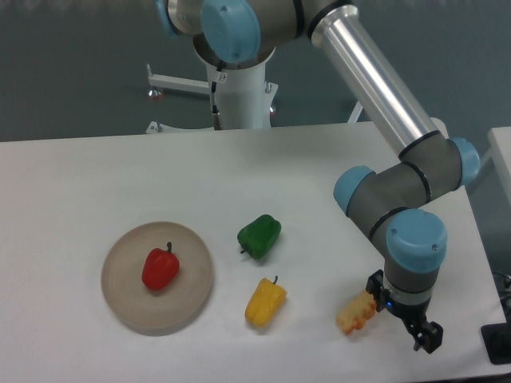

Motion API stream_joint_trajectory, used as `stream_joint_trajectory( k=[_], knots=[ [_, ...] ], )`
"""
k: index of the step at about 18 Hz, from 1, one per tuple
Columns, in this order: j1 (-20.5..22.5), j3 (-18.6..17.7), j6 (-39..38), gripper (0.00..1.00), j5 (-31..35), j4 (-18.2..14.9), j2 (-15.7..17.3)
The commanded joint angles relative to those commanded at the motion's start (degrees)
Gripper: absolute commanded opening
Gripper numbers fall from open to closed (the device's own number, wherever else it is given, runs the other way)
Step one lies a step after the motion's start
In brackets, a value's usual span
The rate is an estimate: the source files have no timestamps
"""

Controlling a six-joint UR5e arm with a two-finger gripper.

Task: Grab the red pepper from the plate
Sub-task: 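Move the open gripper over the table toward the red pepper on the plate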

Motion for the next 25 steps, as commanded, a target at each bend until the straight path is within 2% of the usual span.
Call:
stream_joint_trajectory(
  k=[4,7,9,11,12,15,17,19,21,22,25],
  knots=[
    [0.00,-0.09,-0.09,1.00,0.26,0.00,0.09],
    [-0.09,-0.88,-0.52,1.00,-0.17,-1.14,1.67],
    [-0.09,-0.88,-0.97,1.00,-0.44,-3.68,2.89],
    [-0.09,-1.49,-2.45,1.00,-1.31,-8.76,4.99],
    [-0.09,-2.28,-3.85,1.00,-1.84,-10.09,6.31],
    [-0.09,-7.10,-7.28,1.00,-3.95,-11.16,11.14],
    [-0.35,-13.07,-13.06,1.00,-8.15,-10.81,15.97],
    [-0.35,-16.68,-19.83,1.00,-13.69,-10.63,19.23],
    [-0.79,-21.07,-23.98,1.00,-15.20,-10.72,22.48],
    [-2.01,-24.31,-27.04,1.00,-15.29,-10.64,25.20],
    [-6.22,-30.66,-36.36,1.00,-14.94,-10.46,28.64]
  ],
)
